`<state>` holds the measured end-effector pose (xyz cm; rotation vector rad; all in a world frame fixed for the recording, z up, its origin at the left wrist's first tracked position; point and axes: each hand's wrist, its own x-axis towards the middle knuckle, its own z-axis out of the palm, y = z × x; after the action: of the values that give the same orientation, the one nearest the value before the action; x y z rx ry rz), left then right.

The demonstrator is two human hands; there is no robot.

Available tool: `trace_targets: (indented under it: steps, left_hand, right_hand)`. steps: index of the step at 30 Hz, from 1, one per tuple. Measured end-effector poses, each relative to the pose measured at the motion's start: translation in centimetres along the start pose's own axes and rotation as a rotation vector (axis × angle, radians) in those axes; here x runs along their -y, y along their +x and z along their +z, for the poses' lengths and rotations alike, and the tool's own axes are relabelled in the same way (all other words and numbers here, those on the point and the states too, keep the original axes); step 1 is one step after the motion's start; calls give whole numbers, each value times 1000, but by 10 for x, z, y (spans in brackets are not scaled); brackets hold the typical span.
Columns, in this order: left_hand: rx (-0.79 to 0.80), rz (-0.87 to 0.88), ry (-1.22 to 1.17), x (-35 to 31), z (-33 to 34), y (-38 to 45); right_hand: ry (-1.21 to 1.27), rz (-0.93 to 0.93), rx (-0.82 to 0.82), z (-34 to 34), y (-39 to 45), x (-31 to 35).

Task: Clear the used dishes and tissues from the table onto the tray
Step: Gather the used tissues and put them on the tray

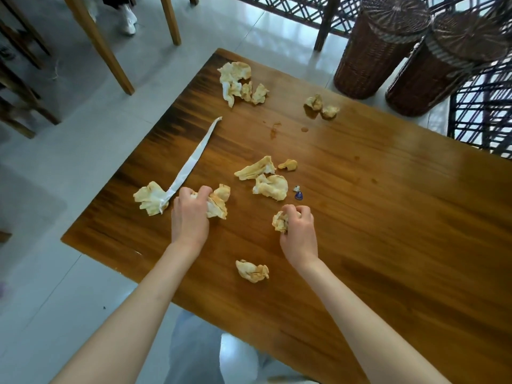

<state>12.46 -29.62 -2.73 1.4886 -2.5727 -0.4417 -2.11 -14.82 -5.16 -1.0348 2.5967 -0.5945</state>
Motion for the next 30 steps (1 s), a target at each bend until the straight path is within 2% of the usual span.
trace_targets:
  steps: [6, 11, 14, 19, 22, 30]
  left_hand:
    - [12, 58, 54, 42, -13, 47]
    - [126, 53, 209, 78, -7, 66]
    - [171, 60, 243, 91, 2, 71]
    - [185, 44, 184, 100, 20, 77]
    - [122, 65, 174, 100, 28, 71]
    - [-41, 74, 78, 102, 40, 71]
  right_hand:
    - [35, 97, -127, 18, 31, 44]
    - [59, 205, -260, 28, 65, 66]
    - [57, 248, -279, 34, 87, 67]
    - [2, 259, -262, 46, 113, 61]
    - [-71, 248, -215, 53, 119, 56]
    - [-81, 298, -38, 61, 121, 47]
